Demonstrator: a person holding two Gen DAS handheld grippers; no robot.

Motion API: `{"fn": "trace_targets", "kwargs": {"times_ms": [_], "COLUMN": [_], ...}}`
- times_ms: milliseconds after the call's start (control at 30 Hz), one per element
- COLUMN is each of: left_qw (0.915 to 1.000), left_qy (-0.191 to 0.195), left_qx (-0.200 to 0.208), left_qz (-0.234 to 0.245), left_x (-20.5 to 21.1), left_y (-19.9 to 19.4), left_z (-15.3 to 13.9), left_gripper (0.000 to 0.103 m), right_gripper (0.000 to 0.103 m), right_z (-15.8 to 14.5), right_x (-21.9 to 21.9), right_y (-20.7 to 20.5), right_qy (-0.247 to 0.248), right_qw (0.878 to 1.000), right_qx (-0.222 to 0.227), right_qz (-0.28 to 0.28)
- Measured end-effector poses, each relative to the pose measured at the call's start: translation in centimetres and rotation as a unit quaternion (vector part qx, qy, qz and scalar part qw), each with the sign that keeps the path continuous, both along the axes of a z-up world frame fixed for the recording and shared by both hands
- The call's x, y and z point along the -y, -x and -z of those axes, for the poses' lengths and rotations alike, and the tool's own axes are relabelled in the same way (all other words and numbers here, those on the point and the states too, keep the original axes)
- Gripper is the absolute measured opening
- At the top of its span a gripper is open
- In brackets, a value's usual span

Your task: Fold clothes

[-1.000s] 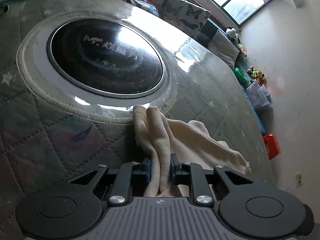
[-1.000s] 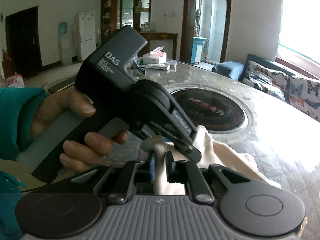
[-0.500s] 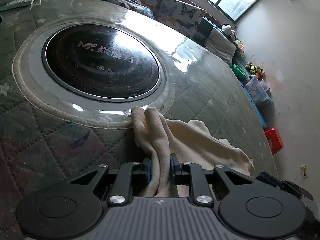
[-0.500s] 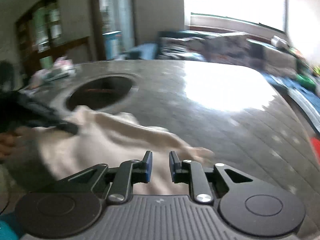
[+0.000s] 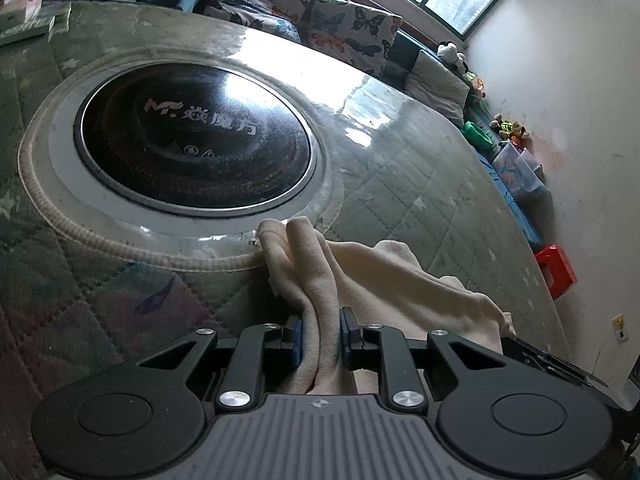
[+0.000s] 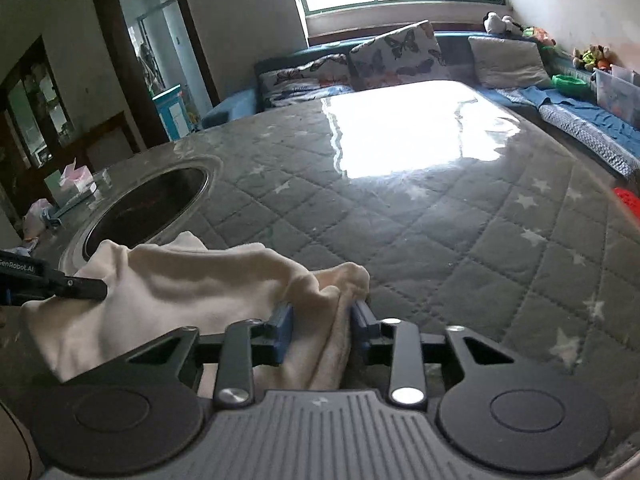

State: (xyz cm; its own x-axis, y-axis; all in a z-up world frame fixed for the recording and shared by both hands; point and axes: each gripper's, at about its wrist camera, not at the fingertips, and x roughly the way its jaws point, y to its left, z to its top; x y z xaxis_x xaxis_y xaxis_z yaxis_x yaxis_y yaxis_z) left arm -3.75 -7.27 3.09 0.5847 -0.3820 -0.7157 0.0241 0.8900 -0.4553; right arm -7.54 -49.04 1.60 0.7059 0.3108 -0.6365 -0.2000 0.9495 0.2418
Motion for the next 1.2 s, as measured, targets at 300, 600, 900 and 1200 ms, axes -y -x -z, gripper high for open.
{"fn": "trace_targets", "kwargs": {"times_ms": [300, 600, 900, 1200], "left_qw": [0.9971, 0.9909, 0.9846, 0.9855], "left_qy": [-0.025, -0.036, -0.068, -0.072], "left_qx": [0.045, 0.066, 0.061, 0.047], "left_qz": [0.056, 0.112, 0.149, 0.146], "left_x": [3.1, 10.4, 17.3, 16.0], "left_y": [-1.2, -4.4, -7.8, -8.4], "left_z": [-2.6, -3.3, -1.8, -1.2], "left_gripper": [0.017, 0.017, 0.017, 0.017], "right_gripper": [0.009, 0.009, 0.001, 0.028], "right_z": [-4.1, -8.3, -9.1, -3.0], "right_x": [0.3, 4.5, 9.8, 11.8], "right_y": [1.7, 1.8, -0.5, -2.9], "right_qy": [0.010, 0.057, 0.096, 0.052], "right_qw": [0.997, 0.987, 0.973, 0.989], "right_qx": [0.073, 0.130, 0.136, 0.041], "right_qz": [0.013, 0.077, 0.160, 0.129]}}
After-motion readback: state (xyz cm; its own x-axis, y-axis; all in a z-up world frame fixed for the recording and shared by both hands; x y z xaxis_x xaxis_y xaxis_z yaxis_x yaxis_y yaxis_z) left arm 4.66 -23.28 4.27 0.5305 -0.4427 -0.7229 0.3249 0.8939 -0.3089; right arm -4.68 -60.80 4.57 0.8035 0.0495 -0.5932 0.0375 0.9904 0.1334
